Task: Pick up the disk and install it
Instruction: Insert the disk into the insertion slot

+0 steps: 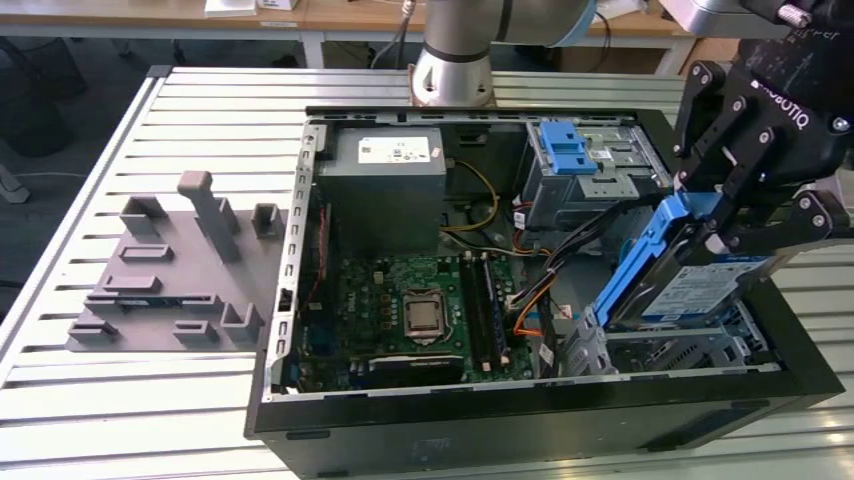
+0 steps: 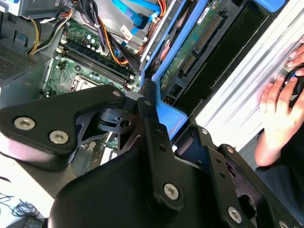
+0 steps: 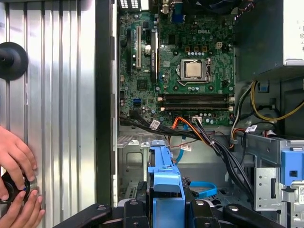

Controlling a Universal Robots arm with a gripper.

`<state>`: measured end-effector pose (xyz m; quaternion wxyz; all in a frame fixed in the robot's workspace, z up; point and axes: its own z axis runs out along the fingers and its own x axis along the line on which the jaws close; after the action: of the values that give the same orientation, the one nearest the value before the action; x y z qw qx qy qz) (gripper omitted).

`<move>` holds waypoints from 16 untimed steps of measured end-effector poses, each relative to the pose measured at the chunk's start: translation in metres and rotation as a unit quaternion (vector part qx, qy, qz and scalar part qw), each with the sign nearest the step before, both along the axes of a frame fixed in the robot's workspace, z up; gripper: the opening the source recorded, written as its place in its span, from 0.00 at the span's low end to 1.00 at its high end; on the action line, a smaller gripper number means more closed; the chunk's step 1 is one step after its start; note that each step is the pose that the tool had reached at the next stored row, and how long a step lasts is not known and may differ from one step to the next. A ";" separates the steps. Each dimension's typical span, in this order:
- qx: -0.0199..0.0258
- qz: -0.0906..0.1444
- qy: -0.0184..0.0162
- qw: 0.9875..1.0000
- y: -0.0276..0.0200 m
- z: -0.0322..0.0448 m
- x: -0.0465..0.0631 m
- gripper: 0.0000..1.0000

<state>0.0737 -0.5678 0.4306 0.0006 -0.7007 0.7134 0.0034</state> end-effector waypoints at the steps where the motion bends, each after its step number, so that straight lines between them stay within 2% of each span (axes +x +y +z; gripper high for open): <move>1: 0.000 0.000 0.000 1.000 0.0000 -0.0005 0.000 0.36; 16: 0.000 0.000 0.000 1.000 0.0000 -0.0107 0.000 0.36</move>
<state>0.0737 -0.5678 0.4199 0.0005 -0.7007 0.7134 0.0035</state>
